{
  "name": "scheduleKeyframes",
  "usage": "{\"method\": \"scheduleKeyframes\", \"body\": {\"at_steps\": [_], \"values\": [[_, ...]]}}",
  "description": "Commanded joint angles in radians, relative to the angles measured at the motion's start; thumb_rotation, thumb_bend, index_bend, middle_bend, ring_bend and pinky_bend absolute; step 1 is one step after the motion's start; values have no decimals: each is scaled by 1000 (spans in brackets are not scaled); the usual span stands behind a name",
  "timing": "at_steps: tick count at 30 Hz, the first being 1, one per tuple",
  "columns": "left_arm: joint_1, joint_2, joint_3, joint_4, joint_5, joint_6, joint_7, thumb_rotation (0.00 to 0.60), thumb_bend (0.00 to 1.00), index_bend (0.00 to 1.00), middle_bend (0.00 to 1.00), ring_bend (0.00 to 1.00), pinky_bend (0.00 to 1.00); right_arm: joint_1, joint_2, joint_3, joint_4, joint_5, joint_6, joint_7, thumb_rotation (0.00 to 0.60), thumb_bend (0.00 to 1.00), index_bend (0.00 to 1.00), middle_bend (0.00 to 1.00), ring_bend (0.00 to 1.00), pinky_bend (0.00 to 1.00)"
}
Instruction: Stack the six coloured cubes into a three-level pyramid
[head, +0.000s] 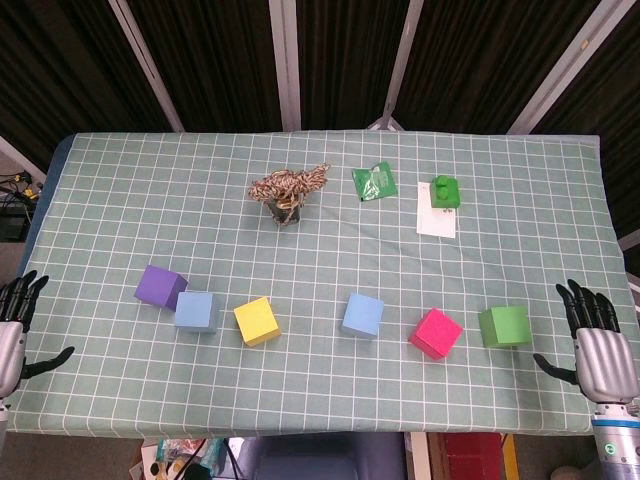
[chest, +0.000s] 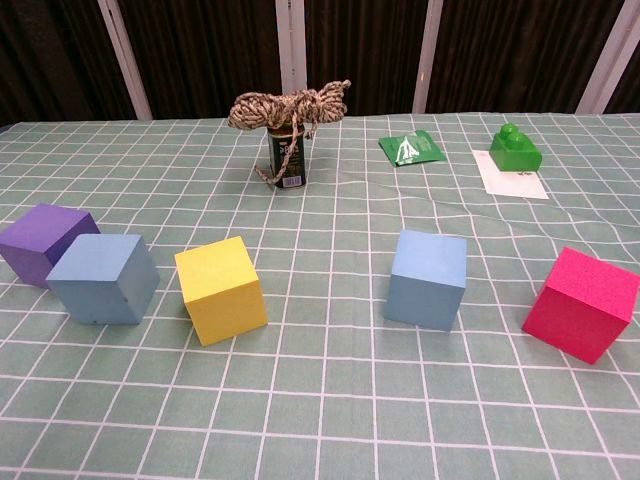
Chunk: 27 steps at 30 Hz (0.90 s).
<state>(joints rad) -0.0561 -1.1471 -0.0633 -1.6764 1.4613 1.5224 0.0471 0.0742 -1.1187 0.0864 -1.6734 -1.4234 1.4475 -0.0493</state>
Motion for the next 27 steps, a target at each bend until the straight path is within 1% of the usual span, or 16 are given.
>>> {"method": "scheduleKeyframes", "body": {"at_steps": [1, 27], "values": [[-1, 1, 0, -1, -2, -4, 0, 600, 52, 0, 0, 0, 0, 1, 0, 1, -2, 2, -1, -1, 600, 160, 0, 0, 0, 0], [-3, 11, 3, -13, -16, -20, 12, 600, 52, 0, 0, 0, 0, 5, -1, -3, 1, -1, -11, 13, 600, 160, 0, 0, 0, 0]]}}
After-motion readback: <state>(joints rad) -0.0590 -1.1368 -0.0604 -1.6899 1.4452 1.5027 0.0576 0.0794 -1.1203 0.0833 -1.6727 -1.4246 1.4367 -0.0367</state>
